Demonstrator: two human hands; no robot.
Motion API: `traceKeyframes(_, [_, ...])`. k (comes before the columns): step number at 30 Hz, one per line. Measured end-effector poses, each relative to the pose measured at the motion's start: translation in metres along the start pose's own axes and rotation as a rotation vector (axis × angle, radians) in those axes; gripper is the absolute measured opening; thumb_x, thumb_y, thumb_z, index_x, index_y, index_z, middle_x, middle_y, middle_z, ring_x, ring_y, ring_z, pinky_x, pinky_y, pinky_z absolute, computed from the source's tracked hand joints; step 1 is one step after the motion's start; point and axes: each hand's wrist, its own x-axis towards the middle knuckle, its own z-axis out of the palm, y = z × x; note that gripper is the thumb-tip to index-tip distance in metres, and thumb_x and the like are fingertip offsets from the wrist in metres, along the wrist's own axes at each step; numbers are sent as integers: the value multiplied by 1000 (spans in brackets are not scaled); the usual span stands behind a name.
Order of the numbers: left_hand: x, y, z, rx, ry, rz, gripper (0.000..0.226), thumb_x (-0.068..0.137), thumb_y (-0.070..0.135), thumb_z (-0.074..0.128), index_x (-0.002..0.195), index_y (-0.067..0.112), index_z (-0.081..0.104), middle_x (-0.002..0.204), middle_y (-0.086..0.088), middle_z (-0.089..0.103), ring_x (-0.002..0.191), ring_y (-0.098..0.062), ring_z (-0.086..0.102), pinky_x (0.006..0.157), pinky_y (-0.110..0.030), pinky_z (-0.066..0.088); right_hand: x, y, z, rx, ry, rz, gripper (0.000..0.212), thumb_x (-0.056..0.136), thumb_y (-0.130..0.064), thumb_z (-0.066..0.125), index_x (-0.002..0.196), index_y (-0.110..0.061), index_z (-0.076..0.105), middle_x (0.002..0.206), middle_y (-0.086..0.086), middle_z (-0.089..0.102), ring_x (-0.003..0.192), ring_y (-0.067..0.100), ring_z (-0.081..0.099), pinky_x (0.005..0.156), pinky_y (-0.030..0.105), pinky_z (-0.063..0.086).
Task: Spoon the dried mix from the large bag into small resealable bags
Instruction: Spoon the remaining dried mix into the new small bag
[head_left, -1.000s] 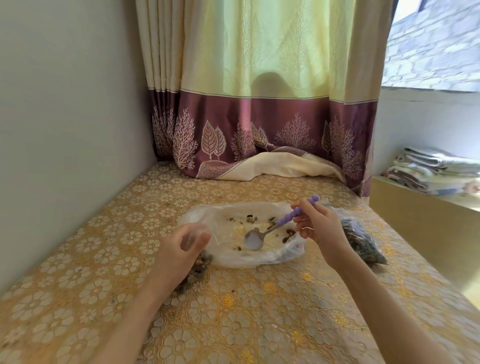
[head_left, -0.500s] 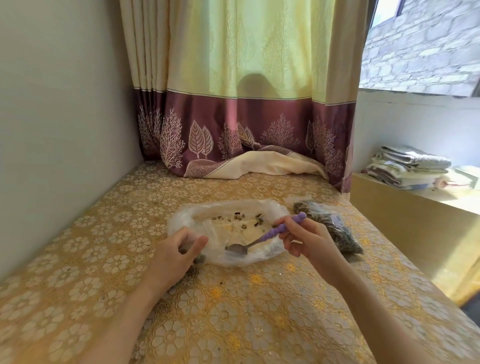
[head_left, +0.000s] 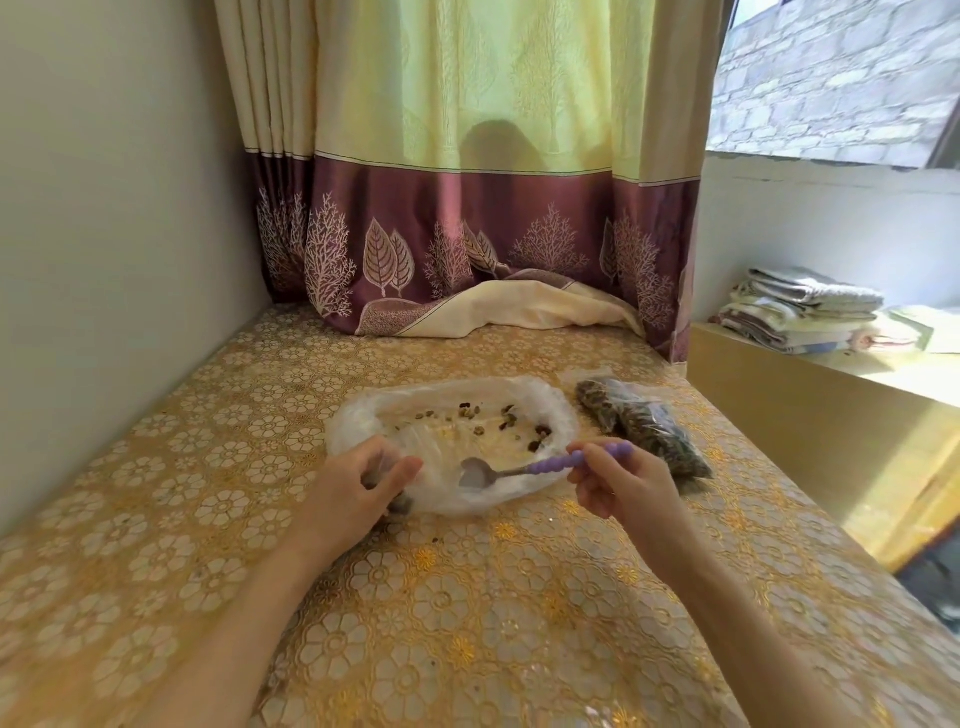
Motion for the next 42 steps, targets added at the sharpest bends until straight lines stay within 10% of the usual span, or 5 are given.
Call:
traceKeyframes(3, [0,1,0,-15,-62,-20,46,73,63,51,75,19,61,57,-6,60,57,-25,63,56,-40,52,-4,9,2,-25,84,-14,29,93,-20,57,72,-4,69,69,5,70,50,10,47,43,17,37])
traceKeyframes(7, [-2,3,1,1,-118,-4,48,71,65,49,75,18,61,60,21,64,52,0,60,53,-18,50,-6,18,5,-73,208,-39,50,100,-22,45,59,-14,74,73,18,71,46,14,52,39,20,38])
traceKeyframes(15, [-2,5,0,16,-161,-14,63,71,66,50,76,3,57,61,-13,57,62,-30,63,61,-49,55,0,22,6,-87,442,-125,46,101,-22,43,74,10,62,68,10,73,43,15,56,38,21,44])
traceKeyframes(21, [-1,3,3,82,-122,38,56,71,67,47,62,12,46,47,11,38,44,-4,39,48,-18,37,6,21,9,-102,537,-146,46,102,-22,42,68,3,62,64,6,72,41,15,56,38,20,45])
traceKeyframes(42, [0,-5,6,196,-135,108,55,71,71,42,58,18,39,49,11,35,47,-5,39,46,-18,31,-5,8,-2,-341,564,-255,49,99,-21,44,57,-3,64,58,-2,70,36,15,55,35,19,41])
